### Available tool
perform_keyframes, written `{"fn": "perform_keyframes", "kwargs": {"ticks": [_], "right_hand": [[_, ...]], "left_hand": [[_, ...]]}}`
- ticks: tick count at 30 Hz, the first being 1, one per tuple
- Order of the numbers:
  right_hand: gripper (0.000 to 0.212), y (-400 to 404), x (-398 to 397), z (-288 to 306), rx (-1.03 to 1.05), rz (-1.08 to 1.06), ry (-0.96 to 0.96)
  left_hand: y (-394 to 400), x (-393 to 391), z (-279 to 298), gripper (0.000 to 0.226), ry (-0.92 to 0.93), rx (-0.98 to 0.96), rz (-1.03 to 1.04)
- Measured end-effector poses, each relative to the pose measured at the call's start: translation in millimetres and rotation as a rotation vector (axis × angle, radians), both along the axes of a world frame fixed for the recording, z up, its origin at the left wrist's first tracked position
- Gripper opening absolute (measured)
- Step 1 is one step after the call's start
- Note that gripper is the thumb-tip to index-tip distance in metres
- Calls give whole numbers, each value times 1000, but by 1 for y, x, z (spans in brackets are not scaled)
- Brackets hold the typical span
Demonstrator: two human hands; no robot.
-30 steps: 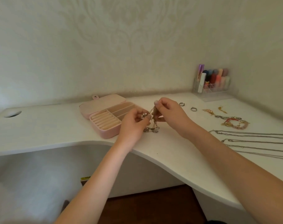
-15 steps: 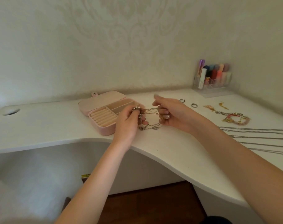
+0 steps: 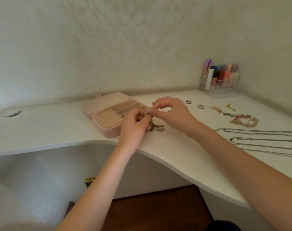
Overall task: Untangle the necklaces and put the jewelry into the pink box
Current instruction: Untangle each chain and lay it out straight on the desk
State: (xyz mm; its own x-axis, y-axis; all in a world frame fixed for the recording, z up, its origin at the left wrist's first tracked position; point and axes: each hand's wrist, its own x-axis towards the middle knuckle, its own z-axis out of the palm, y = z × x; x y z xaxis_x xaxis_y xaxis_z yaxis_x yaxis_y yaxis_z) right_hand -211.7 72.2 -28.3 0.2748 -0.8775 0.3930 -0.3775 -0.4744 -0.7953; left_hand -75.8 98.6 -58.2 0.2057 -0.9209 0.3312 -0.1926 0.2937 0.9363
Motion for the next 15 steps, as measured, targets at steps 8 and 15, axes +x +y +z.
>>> {"fn": "perform_keyframes", "kwargs": {"ticks": [8, 15], "right_hand": [[22, -4, -5, 15, 179, -15, -357], [31, 1, -9, 31, 345, 104, -612]], "left_hand": [[5, -7, -1, 22, -211, -87, 63], [2, -8, -4, 24, -262, -86, 33]]}}
